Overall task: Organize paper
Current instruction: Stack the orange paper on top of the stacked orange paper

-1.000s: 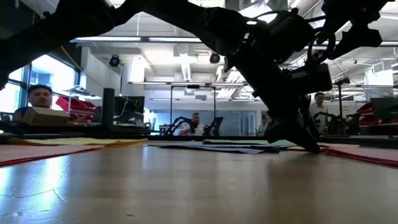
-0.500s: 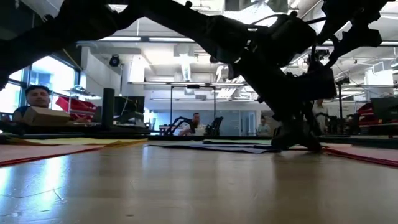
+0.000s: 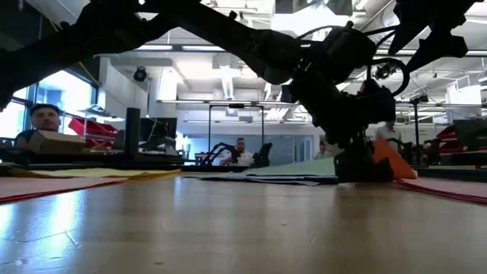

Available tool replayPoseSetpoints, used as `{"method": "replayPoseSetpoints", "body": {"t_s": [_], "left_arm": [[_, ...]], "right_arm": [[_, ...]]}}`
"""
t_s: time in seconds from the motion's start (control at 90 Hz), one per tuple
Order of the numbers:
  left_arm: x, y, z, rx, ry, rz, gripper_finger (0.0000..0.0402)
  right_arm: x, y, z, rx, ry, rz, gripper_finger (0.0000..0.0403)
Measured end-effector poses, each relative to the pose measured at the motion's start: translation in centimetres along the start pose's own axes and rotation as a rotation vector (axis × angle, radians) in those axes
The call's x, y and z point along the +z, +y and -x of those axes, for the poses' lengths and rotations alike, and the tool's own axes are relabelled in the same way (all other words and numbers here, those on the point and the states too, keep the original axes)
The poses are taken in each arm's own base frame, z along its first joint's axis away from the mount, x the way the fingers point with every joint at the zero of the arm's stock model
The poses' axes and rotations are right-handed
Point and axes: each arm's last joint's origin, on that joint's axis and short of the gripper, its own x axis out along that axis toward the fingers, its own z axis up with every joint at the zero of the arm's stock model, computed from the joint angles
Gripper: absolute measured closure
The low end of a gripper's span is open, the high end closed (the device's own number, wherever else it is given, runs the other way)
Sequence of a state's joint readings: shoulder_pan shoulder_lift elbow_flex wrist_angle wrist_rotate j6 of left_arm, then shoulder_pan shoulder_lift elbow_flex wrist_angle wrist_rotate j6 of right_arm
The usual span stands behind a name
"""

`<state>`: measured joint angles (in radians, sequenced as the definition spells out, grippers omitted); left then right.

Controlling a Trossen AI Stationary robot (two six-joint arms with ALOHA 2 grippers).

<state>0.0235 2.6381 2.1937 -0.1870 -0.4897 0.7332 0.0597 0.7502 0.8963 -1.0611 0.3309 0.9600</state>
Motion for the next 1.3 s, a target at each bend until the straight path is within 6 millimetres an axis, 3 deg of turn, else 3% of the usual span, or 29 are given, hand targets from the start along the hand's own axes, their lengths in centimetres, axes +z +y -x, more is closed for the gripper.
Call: {"method": "replayPoseSetpoints", "body": {"t_s": [0.311, 0.522, 0.767, 1.078, 1.3], "left_arm": [[0.4, -0.4, 0.2, -0.060, -0.061, -0.002, 0.0236], [2.1, -1.6, 1.9, -0.105, -0.098, 0.038, 0.0307], [3.4, -0.5, 3.5, -0.233, -0.209, 0.182, 0.0395], [1.7, 1.2, 2.6, -0.232, -0.141, 0.238, 0.0394], [1.5, 0.5, 2.8, -0.279, -0.128, 0.051, 0.0370]], "right_arm": [[0.0, 0.0, 0.0, -0.009, -0.007, 0.001, 0.0139], [0.0, 0.0, 0.0, -0.010, -0.007, 0.001, 0.0139], [0.0, 0.0, 0.0, -0.010, -0.009, 0.001, 0.0139], [0.0, -0.1, 0.0, -0.015, -0.013, 0.001, 0.0139], [0.0, -0.2, 0.0, -0.033, -0.018, 0.007, 0.0139]]}}
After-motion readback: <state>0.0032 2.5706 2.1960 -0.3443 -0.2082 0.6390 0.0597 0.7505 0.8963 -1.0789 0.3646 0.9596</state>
